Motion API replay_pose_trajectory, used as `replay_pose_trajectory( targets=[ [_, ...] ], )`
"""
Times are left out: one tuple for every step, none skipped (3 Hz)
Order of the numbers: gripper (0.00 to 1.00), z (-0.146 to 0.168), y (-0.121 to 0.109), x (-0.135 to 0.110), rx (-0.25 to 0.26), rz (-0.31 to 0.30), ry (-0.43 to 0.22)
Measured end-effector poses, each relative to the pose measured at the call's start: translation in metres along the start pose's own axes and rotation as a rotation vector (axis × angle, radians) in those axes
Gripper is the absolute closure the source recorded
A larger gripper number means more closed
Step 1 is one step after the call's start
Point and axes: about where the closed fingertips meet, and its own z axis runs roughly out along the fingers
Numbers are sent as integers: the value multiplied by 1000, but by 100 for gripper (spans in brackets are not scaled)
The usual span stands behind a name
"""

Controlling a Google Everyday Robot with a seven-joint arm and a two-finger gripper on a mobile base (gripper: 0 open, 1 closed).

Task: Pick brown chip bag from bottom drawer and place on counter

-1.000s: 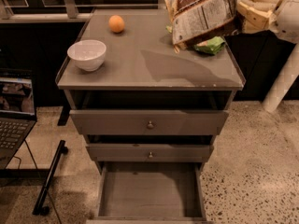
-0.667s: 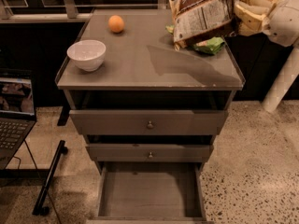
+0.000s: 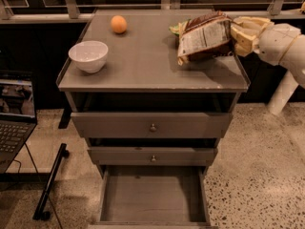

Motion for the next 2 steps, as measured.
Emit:
replay_pose_trajectory(
  targets=[
    [82, 0, 0, 3, 5, 5, 8],
    [59, 0, 0, 3, 5, 5, 8]
  ],
)
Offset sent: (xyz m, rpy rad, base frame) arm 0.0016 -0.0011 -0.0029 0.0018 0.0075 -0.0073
